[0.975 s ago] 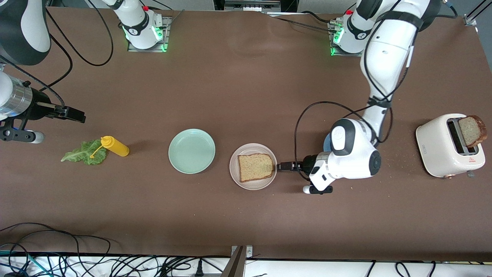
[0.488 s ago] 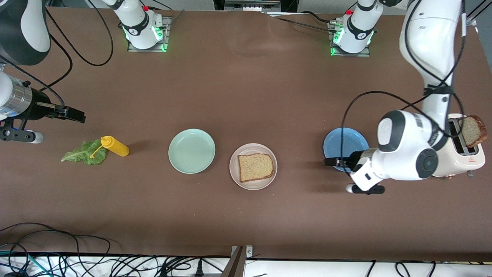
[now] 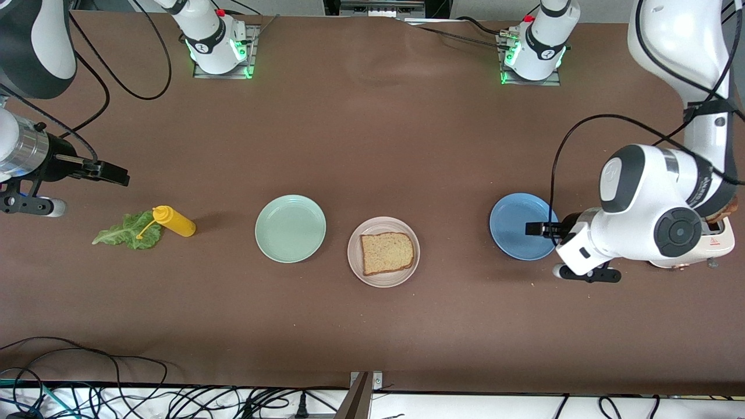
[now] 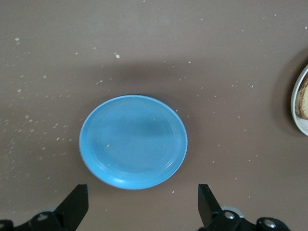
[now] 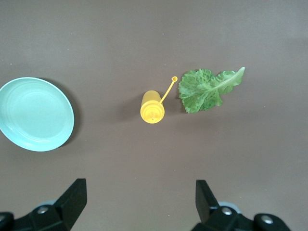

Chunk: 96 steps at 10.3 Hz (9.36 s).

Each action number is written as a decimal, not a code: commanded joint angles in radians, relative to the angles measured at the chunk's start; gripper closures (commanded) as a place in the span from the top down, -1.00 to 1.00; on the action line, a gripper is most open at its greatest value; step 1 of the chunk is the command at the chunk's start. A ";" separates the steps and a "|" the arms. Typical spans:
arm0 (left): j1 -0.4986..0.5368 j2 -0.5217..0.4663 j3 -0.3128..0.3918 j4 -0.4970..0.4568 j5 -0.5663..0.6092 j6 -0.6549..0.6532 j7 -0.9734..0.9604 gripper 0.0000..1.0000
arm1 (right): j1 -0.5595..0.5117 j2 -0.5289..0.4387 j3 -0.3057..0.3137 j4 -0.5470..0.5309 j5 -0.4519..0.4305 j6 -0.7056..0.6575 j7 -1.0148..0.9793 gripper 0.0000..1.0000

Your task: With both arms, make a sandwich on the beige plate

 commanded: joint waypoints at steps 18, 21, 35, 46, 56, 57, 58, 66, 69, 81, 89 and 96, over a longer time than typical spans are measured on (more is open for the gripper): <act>0.119 -0.577 -0.004 -0.595 0.105 0.173 -0.105 1.00 | -0.005 -0.008 0.003 -0.001 0.015 -0.006 -0.005 1.00; 0.108 -0.610 -0.004 -0.557 0.112 0.204 -0.099 1.00 | -0.005 -0.008 0.003 -0.001 0.015 -0.006 -0.005 1.00; 0.056 -0.594 0.082 -0.256 0.067 -0.155 0.127 1.00 | -0.005 -0.008 0.003 -0.001 0.015 -0.005 -0.005 1.00; 0.068 -0.554 0.073 -0.230 0.071 -0.163 0.196 1.00 | -0.168 0.072 0.000 0.002 -0.040 0.032 -0.148 1.00; 0.060 -0.547 0.068 -0.231 0.070 -0.163 0.190 1.00 | -0.281 0.319 0.000 -0.096 -0.083 0.356 -0.343 1.00; 0.060 -0.547 0.068 -0.231 0.070 -0.163 0.191 1.00 | -0.281 0.320 0.000 -0.130 -0.092 0.413 -0.343 1.00; 0.060 -0.547 0.068 -0.231 0.070 -0.163 0.191 1.00 | -0.281 0.328 0.000 -0.148 -0.097 0.450 -0.343 1.00; 0.060 -0.547 0.068 -0.231 0.070 -0.163 0.191 1.00 | -0.275 0.389 0.011 -0.165 -0.118 0.498 -0.394 1.00; 0.060 -0.547 0.068 -0.231 0.070 -0.163 0.191 1.00 | -0.275 0.412 0.011 -0.167 -0.118 0.533 -0.394 1.00; 0.060 -0.545 0.068 -0.230 0.070 -0.163 0.193 1.00 | -0.271 0.445 0.009 -0.162 -0.026 0.570 -0.102 1.00; 0.060 -0.545 0.068 -0.231 0.070 -0.163 0.193 1.00 | -0.281 0.498 0.004 -0.165 -0.044 0.653 0.163 0.03; 0.060 -0.545 0.068 -0.231 0.070 -0.163 0.194 1.00 | -0.269 0.452 0.004 -0.150 -0.107 0.557 0.062 -1.00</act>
